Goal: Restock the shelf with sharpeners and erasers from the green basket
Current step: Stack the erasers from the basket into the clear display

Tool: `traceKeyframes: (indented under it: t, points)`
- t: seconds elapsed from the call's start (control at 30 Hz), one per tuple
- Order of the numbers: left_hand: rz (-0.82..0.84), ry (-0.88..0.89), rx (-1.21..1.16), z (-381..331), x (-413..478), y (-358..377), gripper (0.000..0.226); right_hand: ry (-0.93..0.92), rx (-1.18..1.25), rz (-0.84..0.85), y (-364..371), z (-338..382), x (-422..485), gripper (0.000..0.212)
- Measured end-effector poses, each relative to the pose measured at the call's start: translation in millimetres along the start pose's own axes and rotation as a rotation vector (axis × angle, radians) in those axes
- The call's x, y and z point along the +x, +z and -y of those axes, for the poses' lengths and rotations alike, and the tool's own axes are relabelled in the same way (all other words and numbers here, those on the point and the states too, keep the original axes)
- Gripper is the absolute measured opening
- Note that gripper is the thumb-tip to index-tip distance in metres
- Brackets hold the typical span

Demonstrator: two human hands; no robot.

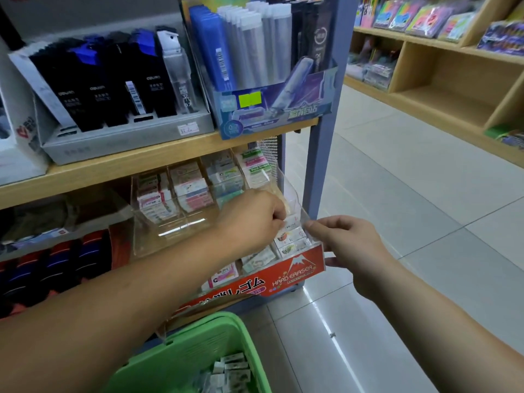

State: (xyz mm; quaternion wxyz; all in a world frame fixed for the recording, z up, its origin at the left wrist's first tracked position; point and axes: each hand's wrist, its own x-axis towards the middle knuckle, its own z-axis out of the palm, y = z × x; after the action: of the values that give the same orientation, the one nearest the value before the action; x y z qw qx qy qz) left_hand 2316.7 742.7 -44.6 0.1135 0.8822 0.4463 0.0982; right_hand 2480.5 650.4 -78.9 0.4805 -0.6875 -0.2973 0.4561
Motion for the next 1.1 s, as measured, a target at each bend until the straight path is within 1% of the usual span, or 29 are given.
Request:
traceKeyframes:
  t: [0.07,0.13,0.2,0.3,0.37,0.43,0.5,0.6,0.7,0.77,0.83,0.9,0.97,1.0,1.03,1.1]
  points:
    - [-0.001,0.035,0.083,1,-4,0,0.014,0.005,0.002,0.004,2,1,1,0.027]
    - [-0.044,0.085,0.183,-1,-7,3,0.017,0.003,0.008,0.007,4,1,0,0.026]
    - [-0.083,0.121,0.233,-3,-8,8,0.020,-0.005,0.022,0.007,5,0,1,0.025]
    - [-0.092,0.064,0.232,-5,-5,8,0.019,-0.005,0.023,0.006,4,-1,2,0.025]
    - [-0.072,0.002,0.202,-3,-2,3,0.021,0.003,0.007,0.006,4,0,2,0.026]
    - [-0.042,-0.020,0.154,3,-1,-1,0.023,0.010,-0.008,0.011,4,0,3,0.027]
    - [0.003,0.008,0.158,8,-3,-1,0.029,0.012,-0.017,0.017,4,0,3,0.027]
    - [0.080,0.044,0.233,9,-7,-1,0.040,0.016,-0.021,0.024,5,3,1,0.027]
    - [0.127,0.052,0.180,11,-11,-8,0.043,0.002,-0.053,0.022,9,9,-4,0.027]
    - [0.101,0.065,0.075,17,-21,-13,0.042,0.004,-0.152,0.030,13,14,-9,0.032]
    - [-0.004,0.099,-0.045,28,-36,-17,0.038,0.019,-0.275,0.047,15,17,-17,0.043]
    - [-0.109,0.138,-0.139,43,-57,-20,0.027,0.006,-0.367,0.064,15,17,-27,0.061]
    - [-0.133,0.164,-0.230,57,-81,-22,0.014,-0.041,-0.510,0.031,15,17,-37,0.082]
    - [-0.129,0.173,-0.268,62,-95,-22,0.012,-0.093,-0.620,-0.008,15,17,-43,0.090]
    - [-0.121,0.171,-0.302,67,-109,-21,0.012,-0.167,-0.740,-0.059,18,18,-49,0.092]
    - [-0.104,0.132,-0.385,73,-138,-17,0.014,-0.372,-0.938,-0.146,29,21,-68,0.083]
